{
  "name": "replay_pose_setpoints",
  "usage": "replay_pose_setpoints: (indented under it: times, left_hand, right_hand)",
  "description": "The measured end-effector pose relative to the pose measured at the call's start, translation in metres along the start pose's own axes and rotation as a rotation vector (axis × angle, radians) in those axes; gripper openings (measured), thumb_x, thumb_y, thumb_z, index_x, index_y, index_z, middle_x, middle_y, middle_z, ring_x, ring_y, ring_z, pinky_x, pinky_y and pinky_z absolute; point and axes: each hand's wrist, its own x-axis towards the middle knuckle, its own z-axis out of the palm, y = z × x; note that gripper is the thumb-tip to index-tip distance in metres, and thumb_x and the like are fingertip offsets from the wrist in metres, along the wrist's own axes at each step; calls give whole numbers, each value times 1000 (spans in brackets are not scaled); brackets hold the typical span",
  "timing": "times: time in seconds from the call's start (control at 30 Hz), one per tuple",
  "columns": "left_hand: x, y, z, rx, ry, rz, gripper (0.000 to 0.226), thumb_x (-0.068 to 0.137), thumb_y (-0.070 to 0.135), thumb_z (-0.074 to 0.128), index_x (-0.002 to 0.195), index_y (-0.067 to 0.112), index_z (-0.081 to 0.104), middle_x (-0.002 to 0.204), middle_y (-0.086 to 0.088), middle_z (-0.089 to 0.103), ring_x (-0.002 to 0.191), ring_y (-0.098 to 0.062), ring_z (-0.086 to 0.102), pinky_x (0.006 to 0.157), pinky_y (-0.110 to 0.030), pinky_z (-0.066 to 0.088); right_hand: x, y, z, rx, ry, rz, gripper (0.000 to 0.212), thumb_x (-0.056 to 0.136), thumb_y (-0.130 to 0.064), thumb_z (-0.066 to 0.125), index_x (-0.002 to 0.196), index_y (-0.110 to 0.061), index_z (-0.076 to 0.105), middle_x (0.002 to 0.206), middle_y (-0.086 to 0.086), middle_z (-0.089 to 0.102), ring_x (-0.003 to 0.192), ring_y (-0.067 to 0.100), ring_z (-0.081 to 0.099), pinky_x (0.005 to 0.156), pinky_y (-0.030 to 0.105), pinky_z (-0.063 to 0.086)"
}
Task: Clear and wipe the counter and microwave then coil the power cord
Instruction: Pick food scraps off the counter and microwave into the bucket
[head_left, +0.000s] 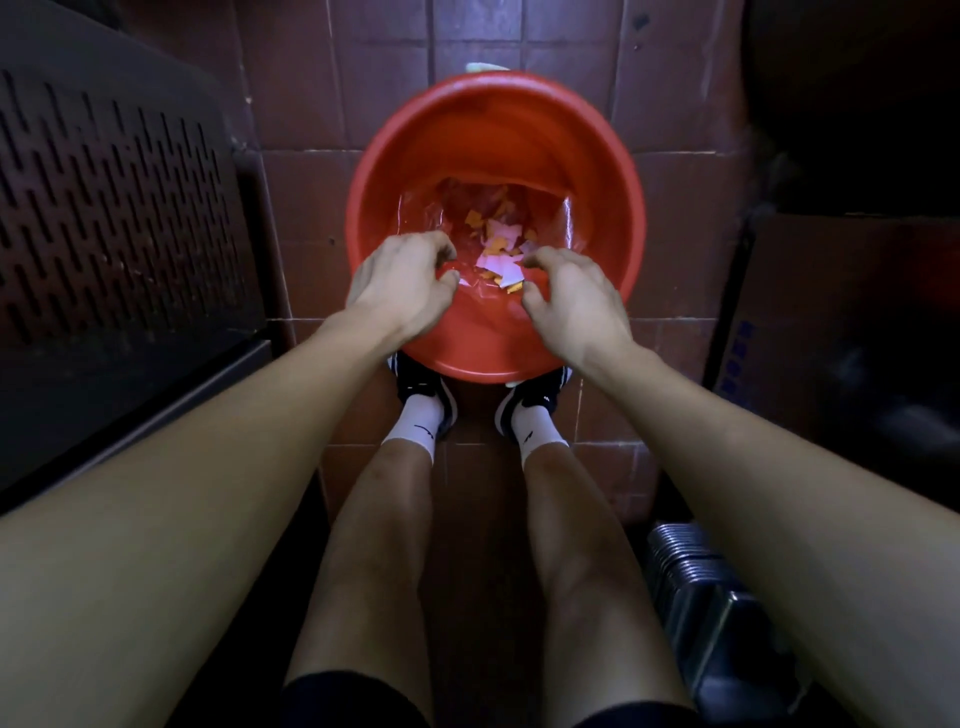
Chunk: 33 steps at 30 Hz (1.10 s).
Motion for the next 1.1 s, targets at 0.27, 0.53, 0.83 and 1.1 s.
replay_pose_setpoints:
  times: [0.27,0.53,0.83,1.1]
  left_hand:
    - [-84,42,-72,118,-1,59,35,93,42,54,125,31,61,129,-4,65,118,-33,59,97,-46,50]
    - [-192,85,-147,81,146,55,33,92,44,55,121,31,62,123,-3,68,114,-33,61,91,-42,51]
    - [-307,105,-220,-28,390,-31,35,94,47,53,123,28,62,120,-2,68,112,-30,62,90,-42,51]
    - [-401,69,-237,-180,575,-174,33,95,46,53,124,30,60,124,0,66,114,-29,60,93,-40,49]
  right_hand:
    - [-57,-38,-85,-198,-69,-104,44,96,-30,54,138,-18,52,132,13,60,122,38,53,97,49,47]
    - [-140,-85,-180,-238,8,-292,41,92,-31,56,131,-19,58,130,8,62,119,36,56,95,49,48]
    - [-223,-157,-265,-275,98,-492,47,90,-38,61,133,-19,57,136,5,62,125,31,55,98,49,48]
    - [-284,-231,-274,-322,115,-704,52,89,-28,64,138,-16,55,142,5,57,132,28,51,105,48,44]
